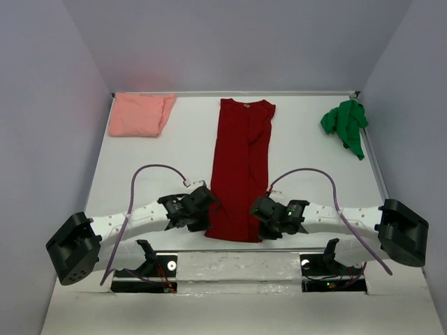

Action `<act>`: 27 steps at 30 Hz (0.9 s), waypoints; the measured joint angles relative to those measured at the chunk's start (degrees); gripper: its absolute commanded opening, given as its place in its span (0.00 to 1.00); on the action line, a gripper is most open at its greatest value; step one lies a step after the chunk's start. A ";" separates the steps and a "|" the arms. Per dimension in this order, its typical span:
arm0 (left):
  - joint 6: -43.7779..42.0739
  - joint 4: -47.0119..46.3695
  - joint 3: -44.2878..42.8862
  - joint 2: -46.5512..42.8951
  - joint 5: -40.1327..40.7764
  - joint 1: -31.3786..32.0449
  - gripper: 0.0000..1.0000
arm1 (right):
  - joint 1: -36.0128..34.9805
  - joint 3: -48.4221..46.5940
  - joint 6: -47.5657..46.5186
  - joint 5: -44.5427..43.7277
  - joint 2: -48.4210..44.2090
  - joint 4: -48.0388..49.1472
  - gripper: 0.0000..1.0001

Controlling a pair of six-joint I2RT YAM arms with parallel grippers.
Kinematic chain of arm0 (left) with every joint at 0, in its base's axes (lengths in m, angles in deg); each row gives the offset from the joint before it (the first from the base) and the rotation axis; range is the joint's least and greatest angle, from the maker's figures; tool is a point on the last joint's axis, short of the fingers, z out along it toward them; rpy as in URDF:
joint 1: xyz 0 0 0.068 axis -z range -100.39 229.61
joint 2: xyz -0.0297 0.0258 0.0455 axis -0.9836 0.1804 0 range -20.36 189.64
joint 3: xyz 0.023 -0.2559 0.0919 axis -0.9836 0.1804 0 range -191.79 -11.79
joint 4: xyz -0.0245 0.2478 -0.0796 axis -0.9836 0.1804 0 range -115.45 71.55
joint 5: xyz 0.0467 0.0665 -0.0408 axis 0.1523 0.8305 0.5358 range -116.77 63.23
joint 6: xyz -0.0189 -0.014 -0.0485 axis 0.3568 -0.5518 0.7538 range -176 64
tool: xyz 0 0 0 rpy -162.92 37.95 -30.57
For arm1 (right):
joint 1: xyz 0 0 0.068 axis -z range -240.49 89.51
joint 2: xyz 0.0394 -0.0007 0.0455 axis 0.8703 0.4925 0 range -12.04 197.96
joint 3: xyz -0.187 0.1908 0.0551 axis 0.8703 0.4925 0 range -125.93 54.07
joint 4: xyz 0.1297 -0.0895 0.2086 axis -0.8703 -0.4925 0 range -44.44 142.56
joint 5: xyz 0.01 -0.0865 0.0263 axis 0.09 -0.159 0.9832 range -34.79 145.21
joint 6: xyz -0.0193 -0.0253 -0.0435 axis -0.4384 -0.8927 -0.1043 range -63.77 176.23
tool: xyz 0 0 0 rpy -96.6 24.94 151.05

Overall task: Fold and stack the t-shirts
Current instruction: Fold the tshirt

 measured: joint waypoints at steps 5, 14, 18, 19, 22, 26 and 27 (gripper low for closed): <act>3.26 2.12 0.00 -2.47 0.59 3.69 0.00 | -4.83 -1.09 4.59 -2.69 -2.67 -6.03 0.00; 10.25 5.77 -0.20 -5.77 2.54 12.20 0.00 | -13.97 -3.82 13.88 -6.58 -3.82 -14.36 0.00; 12.70 7.32 -1.22 -5.70 3.74 15.50 0.00 | -16.37 -5.86 17.16 -8.02 -2.69 -17.33 0.00; 13.38 7.98 -1.99 -5.57 4.24 16.28 0.00 | -16.79 -6.34 17.97 -8.48 -2.49 -18.18 0.00; 14.05 9.25 -3.96 -5.18 5.18 17.18 0.00 | -17.90 -7.21 19.96 -9.86 -2.47 -20.04 0.00; 14.16 11.89 -7.76 -4.85 7.80 17.49 0.00 | -18.16 -7.69 21.29 -12.44 -2.89 -22.71 0.00; 13.99 12.94 -9.31 -4.68 9.01 17.49 0.00 | -18.18 -8.04 21.31 -13.51 -3.08 -23.65 0.00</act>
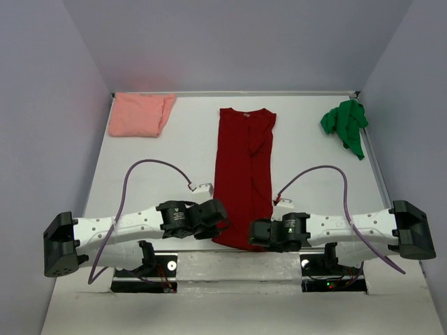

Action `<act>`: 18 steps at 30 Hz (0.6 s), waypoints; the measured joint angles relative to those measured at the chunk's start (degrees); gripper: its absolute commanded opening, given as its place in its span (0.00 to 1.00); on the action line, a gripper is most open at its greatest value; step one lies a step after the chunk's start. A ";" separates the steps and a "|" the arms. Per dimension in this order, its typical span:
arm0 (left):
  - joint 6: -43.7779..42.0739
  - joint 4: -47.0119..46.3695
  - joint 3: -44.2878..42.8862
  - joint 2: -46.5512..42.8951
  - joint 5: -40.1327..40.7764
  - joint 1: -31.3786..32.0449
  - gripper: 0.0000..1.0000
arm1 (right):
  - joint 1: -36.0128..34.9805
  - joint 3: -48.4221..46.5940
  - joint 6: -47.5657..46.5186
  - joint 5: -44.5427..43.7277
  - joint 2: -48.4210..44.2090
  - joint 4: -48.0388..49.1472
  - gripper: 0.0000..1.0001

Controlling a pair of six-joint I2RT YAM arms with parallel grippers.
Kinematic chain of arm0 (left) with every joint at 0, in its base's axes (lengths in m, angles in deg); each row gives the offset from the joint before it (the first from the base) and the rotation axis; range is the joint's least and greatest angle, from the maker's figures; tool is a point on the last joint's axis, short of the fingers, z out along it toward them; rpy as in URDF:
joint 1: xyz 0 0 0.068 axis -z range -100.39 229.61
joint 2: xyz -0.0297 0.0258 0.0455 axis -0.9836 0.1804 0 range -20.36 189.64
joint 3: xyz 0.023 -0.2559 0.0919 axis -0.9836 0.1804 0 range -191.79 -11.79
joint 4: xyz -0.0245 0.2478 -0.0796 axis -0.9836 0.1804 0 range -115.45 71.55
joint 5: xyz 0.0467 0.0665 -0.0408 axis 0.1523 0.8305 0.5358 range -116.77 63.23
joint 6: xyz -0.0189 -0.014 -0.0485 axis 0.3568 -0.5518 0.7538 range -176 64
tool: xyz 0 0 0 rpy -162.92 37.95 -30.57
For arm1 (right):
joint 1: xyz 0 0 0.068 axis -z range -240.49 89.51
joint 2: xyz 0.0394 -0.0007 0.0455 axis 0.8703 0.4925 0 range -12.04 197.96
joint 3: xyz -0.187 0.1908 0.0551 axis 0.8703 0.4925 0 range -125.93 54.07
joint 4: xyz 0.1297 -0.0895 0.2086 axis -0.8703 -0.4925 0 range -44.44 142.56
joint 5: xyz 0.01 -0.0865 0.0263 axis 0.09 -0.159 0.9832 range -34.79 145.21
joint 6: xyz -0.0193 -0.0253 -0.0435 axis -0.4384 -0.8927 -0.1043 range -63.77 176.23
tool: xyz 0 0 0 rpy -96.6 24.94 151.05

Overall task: Fold and stack the t-shirts
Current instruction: Fold the tshirt

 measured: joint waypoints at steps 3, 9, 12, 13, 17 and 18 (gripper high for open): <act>-0.66 1.75 -3.78 0.90 2.69 -0.09 0.00 | 0.83 -2.54 -1.18 -2.89 -0.61 -3.06 0.00; -6.01 4.74 -14.47 6.56 8.55 -2.84 0.00 | 9.99 -9.31 -11.87 -6.19 -0.33 -4.31 0.00; -10.23 4.31 -17.18 8.35 9.57 -7.10 0.00 | 15.58 -12.02 -18.88 -6.75 0.92 -3.04 0.00; -11.52 4.17 -17.75 8.70 9.88 -8.63 0.00 | 18.71 -13.18 -23.06 -6.75 1.73 -2.10 0.00; -18.21 3.10 -20.72 10.69 10.36 -16.57 0.00 | 27.39 -16.98 -34.18 -5.97 4.92 1.73 0.00; -19.56 2.62 -21.73 11.41 10.23 -18.25 0.00 | 30.25 -18.75 -37.75 -5.20 6.43 2.89 0.00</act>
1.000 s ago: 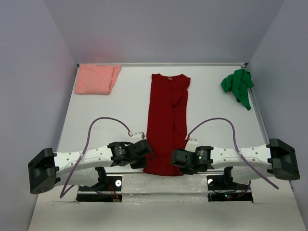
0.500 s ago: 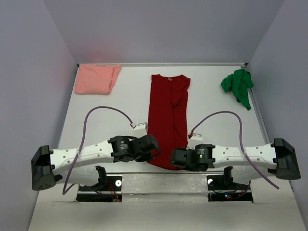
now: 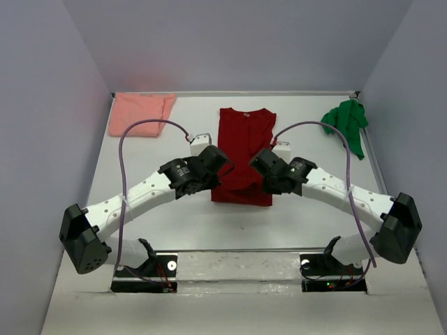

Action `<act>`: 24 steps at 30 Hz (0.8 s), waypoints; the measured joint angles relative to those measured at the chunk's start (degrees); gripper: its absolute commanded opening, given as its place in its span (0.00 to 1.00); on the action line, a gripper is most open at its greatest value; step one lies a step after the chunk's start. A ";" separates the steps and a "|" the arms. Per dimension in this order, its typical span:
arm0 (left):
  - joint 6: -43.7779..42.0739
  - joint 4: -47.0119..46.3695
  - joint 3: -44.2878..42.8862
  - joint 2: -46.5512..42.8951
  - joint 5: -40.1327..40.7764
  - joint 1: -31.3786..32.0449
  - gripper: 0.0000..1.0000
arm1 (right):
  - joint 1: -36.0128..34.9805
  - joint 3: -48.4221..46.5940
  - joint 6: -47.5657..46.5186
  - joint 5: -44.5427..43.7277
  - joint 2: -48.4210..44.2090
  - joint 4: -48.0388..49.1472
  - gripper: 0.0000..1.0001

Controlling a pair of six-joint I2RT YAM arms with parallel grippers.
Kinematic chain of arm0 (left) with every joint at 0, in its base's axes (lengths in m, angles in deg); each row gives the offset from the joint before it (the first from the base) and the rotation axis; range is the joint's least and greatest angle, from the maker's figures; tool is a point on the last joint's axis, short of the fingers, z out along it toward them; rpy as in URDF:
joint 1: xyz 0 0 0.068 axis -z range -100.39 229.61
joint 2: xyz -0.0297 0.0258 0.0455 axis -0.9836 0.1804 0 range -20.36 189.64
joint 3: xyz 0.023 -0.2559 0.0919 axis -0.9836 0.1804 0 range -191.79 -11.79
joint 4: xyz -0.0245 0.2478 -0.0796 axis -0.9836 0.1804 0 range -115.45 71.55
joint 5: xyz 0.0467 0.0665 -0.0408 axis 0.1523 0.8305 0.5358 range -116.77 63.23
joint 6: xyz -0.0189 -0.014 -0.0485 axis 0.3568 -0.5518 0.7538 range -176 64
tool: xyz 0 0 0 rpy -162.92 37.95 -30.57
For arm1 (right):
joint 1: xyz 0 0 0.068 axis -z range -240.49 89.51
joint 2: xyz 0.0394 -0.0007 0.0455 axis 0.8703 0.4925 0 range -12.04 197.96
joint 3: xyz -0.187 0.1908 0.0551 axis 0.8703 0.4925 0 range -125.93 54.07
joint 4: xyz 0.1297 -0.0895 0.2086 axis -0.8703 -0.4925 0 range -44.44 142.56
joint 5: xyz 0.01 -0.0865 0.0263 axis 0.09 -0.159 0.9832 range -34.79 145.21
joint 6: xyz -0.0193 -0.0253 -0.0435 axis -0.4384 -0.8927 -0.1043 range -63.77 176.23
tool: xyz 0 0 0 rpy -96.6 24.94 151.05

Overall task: Fold and stack the t-shirts
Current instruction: Fold the tshirt

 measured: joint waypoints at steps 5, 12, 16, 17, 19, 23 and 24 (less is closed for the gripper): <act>-8.50 -4.37 -5.99 5.86 -1.88 -7.82 0.00 | 8.59 -6.82 -12.70 3.89 7.34 6.95 0.00; -17.66 -7.48 -13.79 17.16 -6.38 -12.61 0.00 | 14.67 -13.25 -22.47 8.68 16.37 10.05 0.00; -20.65 -9.07 -14.03 19.58 -9.16 -14.32 0.00 | 15.61 -13.97 -24.70 9.77 18.47 10.25 0.00; -21.38 -9.22 -14.19 20.02 -9.70 -14.73 0.00 | 15.67 -14.05 -24.98 10.01 18.84 10.25 0.00; -22.47 -9.44 -14.99 20.98 -10.47 -15.47 0.00 | 15.98 -14.34 -25.53 10.40 19.54 10.23 0.00; -24.52 -10.01 -16.87 22.40 -11.37 -16.65 0.00 | 16.50 -15.28 -26.34 11.06 20.65 10.27 0.00; -24.96 -10.14 -17.20 22.58 -11.56 -16.92 0.00 | 16.70 -15.50 -26.38 11.13 20.96 10.29 0.00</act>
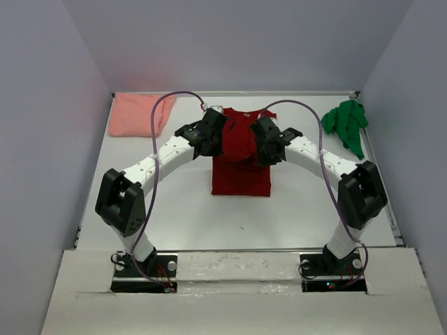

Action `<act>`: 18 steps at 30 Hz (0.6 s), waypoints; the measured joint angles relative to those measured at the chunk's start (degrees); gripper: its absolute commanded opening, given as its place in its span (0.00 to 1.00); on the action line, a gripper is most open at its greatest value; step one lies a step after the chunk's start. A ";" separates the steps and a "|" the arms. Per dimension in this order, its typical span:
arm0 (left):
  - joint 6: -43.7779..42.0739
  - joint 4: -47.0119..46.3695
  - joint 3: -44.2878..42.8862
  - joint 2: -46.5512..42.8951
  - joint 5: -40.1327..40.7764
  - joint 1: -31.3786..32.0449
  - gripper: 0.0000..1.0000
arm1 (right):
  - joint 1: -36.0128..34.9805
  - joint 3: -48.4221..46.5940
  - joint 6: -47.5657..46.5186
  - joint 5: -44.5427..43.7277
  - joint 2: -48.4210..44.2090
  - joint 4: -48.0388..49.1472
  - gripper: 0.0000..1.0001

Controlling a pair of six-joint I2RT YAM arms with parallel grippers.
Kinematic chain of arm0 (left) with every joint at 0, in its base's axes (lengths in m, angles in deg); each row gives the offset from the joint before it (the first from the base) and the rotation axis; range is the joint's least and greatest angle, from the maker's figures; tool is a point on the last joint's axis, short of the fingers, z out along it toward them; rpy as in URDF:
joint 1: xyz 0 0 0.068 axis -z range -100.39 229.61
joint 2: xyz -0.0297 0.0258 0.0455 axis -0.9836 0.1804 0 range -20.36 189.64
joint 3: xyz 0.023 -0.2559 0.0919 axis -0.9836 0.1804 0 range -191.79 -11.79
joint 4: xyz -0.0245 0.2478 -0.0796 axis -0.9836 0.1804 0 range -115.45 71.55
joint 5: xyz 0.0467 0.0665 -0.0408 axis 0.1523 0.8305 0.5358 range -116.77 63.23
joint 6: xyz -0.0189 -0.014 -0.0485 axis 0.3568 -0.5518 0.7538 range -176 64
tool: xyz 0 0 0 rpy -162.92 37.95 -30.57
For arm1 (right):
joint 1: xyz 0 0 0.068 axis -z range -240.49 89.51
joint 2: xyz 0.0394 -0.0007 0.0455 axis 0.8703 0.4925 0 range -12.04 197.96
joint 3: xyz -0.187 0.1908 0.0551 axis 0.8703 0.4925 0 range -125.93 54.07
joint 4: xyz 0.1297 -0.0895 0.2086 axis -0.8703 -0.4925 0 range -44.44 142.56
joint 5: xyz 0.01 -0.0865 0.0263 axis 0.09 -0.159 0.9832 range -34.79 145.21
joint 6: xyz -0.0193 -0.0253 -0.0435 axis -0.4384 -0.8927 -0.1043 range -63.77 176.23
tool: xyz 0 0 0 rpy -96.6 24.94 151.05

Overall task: Fold and stack the t-shirts
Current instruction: Fold the tshirt

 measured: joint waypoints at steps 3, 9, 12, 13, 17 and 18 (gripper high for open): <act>-1.09 -0.46 -0.94 0.57 -0.66 -0.68 0.00 | 0.87 -0.61 -0.33 0.09 1.38 0.59 0.00; -3.04 -2.51 -0.94 1.73 -3.48 -2.45 0.00 | 2.36 -1.68 -0.61 0.55 3.87 1.62 0.00; -4.35 -3.37 -1.22 3.74 -4.76 -3.21 0.00 | 2.78 -3.23 -0.61 0.46 5.29 1.73 0.00; -4.81 -3.56 -1.40 4.72 -5.14 -3.48 0.00 | 2.93 -3.80 -0.61 0.46 6.03 1.88 0.00; -6.71 -3.52 -3.74 8.81 -7.08 -4.42 0.00 | 3.32 -4.44 -0.59 0.39 8.20 2.10 0.00; -7.28 -3.67 -4.66 10.05 -7.96 -4.74 0.00 | 3.50 -4.59 -0.57 0.28 8.90 2.14 0.00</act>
